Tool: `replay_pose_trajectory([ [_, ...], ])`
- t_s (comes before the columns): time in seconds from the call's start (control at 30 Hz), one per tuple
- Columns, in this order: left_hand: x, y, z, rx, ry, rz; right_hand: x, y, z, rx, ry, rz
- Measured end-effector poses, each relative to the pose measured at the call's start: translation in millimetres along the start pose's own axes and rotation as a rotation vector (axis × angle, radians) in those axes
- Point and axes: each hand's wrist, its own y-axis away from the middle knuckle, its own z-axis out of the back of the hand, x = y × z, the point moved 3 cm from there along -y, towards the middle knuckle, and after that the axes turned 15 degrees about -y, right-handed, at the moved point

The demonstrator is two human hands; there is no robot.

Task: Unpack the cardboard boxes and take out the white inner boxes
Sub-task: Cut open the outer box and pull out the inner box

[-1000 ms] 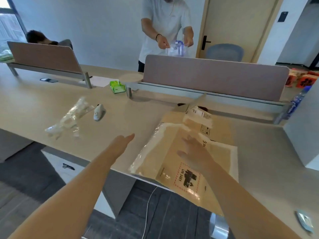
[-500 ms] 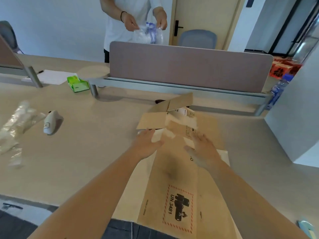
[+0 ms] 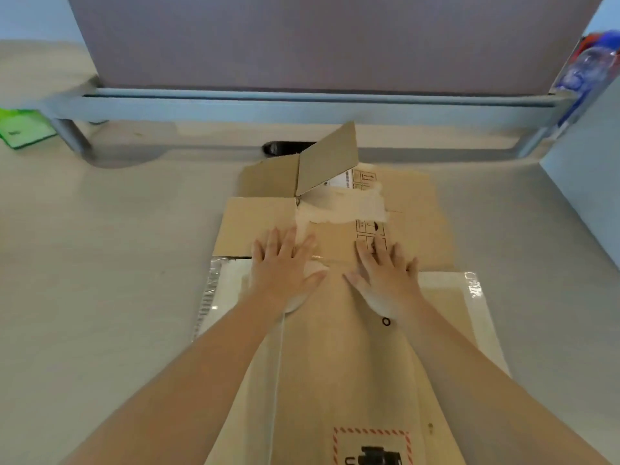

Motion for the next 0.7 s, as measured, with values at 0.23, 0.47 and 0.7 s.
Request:
replay_pose_trajectory([
  [0.23, 4, -17, -32, 0.011, -0.018, 0.061, -1, -26, -18, -0.077, 0.038, 0.023],
  [0.47, 5, -18, -32, 0.039, 0.054, 0.068, -4, -29, -15, -0.037, -0.051, 0.031],
  [0.7, 38, -18, -15, -0.262, 0.531, 0.413, -42, -22, 18, -0.404, -0.317, -0.137],
])
